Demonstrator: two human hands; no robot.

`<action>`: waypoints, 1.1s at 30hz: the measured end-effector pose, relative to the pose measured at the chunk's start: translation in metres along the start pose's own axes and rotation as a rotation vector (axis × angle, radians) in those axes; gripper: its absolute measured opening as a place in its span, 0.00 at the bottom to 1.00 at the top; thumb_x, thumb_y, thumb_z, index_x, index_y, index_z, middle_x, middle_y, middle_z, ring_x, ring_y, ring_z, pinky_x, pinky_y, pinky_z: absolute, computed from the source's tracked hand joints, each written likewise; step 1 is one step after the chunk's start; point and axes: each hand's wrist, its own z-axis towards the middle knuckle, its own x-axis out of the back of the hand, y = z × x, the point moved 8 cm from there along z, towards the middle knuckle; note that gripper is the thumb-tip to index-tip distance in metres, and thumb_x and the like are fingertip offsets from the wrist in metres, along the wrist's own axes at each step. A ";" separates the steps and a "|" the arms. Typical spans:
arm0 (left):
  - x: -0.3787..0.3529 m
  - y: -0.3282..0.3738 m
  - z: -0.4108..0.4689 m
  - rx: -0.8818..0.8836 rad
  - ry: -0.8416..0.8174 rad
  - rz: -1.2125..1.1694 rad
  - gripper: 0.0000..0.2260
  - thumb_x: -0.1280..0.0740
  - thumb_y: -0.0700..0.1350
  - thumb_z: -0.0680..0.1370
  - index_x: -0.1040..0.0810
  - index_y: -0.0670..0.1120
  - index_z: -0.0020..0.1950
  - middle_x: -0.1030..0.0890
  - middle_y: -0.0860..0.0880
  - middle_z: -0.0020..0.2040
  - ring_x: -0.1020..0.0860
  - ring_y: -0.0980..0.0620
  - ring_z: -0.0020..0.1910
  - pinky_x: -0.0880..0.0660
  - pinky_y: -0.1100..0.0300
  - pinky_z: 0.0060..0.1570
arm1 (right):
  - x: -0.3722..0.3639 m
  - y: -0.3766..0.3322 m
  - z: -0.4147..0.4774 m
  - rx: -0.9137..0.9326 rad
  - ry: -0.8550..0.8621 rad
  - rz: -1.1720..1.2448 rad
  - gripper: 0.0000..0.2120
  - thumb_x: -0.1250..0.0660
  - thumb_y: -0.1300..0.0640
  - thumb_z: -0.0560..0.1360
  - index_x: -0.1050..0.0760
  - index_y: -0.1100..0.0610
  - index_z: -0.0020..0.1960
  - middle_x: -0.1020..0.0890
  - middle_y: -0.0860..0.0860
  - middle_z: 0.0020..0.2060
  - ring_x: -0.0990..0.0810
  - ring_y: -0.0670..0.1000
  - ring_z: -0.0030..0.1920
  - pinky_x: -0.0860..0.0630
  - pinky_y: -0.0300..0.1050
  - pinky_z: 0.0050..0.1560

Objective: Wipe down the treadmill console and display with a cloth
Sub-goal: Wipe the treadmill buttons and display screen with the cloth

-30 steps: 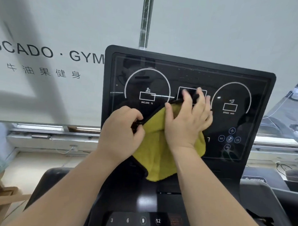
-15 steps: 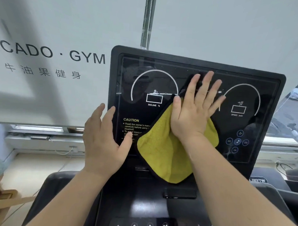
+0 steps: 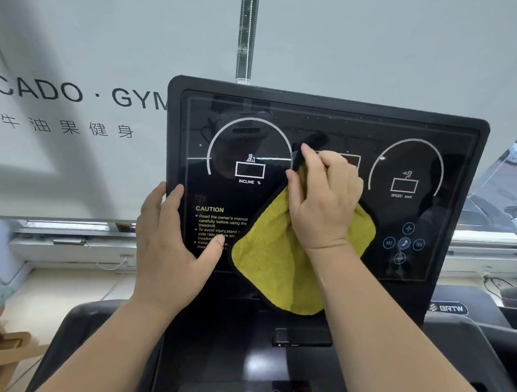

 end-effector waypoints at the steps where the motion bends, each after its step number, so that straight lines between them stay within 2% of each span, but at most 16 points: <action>1: -0.001 0.000 0.000 0.004 0.003 -0.002 0.40 0.31 0.58 0.69 0.38 0.46 0.78 0.39 0.45 0.78 0.41 0.47 0.78 0.46 0.55 0.75 | 0.000 -0.001 -0.006 0.006 -0.030 -0.027 0.20 0.33 0.49 0.81 0.22 0.58 0.69 0.19 0.58 0.60 0.25 0.55 0.57 0.30 0.52 0.57; 3: -0.002 0.000 -0.002 0.013 0.007 -0.003 0.40 0.29 0.56 0.69 0.38 0.46 0.78 0.39 0.45 0.78 0.42 0.46 0.78 0.46 0.54 0.75 | -0.006 -0.005 -0.026 0.026 -0.176 -0.084 0.27 0.39 0.45 0.83 0.31 0.58 0.77 0.29 0.61 0.74 0.31 0.59 0.70 0.35 0.57 0.72; 5: -0.003 0.000 -0.002 0.010 0.010 -0.001 0.40 0.29 0.55 0.70 0.39 0.46 0.78 0.40 0.44 0.78 0.42 0.45 0.78 0.46 0.54 0.75 | -0.015 -0.006 -0.052 0.020 -0.380 -0.131 0.35 0.47 0.38 0.83 0.45 0.58 0.83 0.44 0.62 0.82 0.45 0.62 0.81 0.50 0.62 0.81; 7: -0.004 -0.001 -0.003 0.009 0.014 -0.003 0.40 0.29 0.55 0.70 0.39 0.45 0.79 0.40 0.44 0.79 0.42 0.45 0.78 0.47 0.55 0.74 | -0.020 -0.001 -0.069 -0.017 -0.475 -0.161 0.40 0.53 0.33 0.82 0.57 0.57 0.83 0.55 0.61 0.82 0.57 0.62 0.83 0.59 0.65 0.80; 10: -0.004 -0.003 -0.004 0.015 0.011 -0.022 0.40 0.30 0.56 0.70 0.39 0.47 0.79 0.40 0.44 0.79 0.42 0.46 0.79 0.47 0.56 0.75 | -0.022 0.015 -0.060 -0.085 -0.495 -0.201 0.46 0.54 0.26 0.78 0.63 0.55 0.83 0.59 0.63 0.82 0.62 0.64 0.82 0.62 0.70 0.78; 14: -0.001 -0.006 -0.002 0.000 -0.037 -0.100 0.37 0.39 0.59 0.74 0.41 0.46 0.80 0.39 0.45 0.79 0.43 0.49 0.79 0.48 0.57 0.77 | -0.022 0.024 -0.003 -0.161 -0.428 -0.196 0.49 0.50 0.23 0.76 0.59 0.52 0.84 0.56 0.67 0.81 0.59 0.68 0.81 0.58 0.76 0.76; 17: 0.003 -0.007 0.001 0.002 -0.044 -0.190 0.35 0.44 0.57 0.77 0.41 0.43 0.80 0.36 0.45 0.77 0.40 0.51 0.77 0.45 0.56 0.77 | -0.032 0.003 0.038 -0.116 -0.433 -0.205 0.47 0.50 0.22 0.75 0.58 0.48 0.84 0.57 0.66 0.82 0.59 0.69 0.81 0.57 0.77 0.75; 21: 0.007 -0.011 0.002 0.043 -0.001 -0.304 0.31 0.49 0.56 0.79 0.39 0.44 0.80 0.33 0.48 0.73 0.35 0.50 0.74 0.39 0.50 0.75 | -0.045 -0.051 0.044 0.103 -0.486 -0.218 0.47 0.52 0.22 0.74 0.55 0.48 0.84 0.55 0.62 0.83 0.58 0.66 0.82 0.58 0.75 0.76; 25: 0.008 -0.013 0.002 0.027 0.037 -0.360 0.28 0.51 0.55 0.81 0.37 0.46 0.79 0.32 0.53 0.70 0.33 0.48 0.73 0.37 0.44 0.74 | -0.047 -0.090 -0.021 0.395 -0.540 -0.131 0.43 0.47 0.25 0.77 0.52 0.46 0.84 0.53 0.57 0.83 0.57 0.62 0.83 0.58 0.69 0.79; 27: 0.007 -0.014 0.004 0.009 0.041 -0.377 0.26 0.51 0.55 0.82 0.36 0.48 0.78 0.31 0.55 0.69 0.32 0.47 0.73 0.36 0.42 0.73 | -0.042 -0.085 -0.061 0.463 -0.557 -0.101 0.42 0.44 0.26 0.77 0.49 0.45 0.84 0.52 0.55 0.84 0.54 0.61 0.83 0.57 0.68 0.80; 30: 0.008 -0.017 0.004 -0.006 0.030 -0.384 0.25 0.51 0.55 0.81 0.36 0.50 0.77 0.30 0.55 0.69 0.31 0.48 0.73 0.36 0.41 0.73 | -0.031 -0.042 -0.090 0.459 -0.532 -0.149 0.42 0.41 0.26 0.75 0.48 0.43 0.83 0.51 0.55 0.83 0.52 0.61 0.83 0.55 0.69 0.79; 33: 0.010 -0.021 0.007 -0.007 -0.014 -0.419 0.23 0.51 0.56 0.81 0.37 0.58 0.76 0.31 0.67 0.67 0.31 0.52 0.72 0.34 0.41 0.72 | -0.019 0.012 -0.068 0.323 -0.512 -0.211 0.43 0.43 0.25 0.74 0.51 0.42 0.83 0.54 0.58 0.83 0.55 0.64 0.82 0.55 0.73 0.78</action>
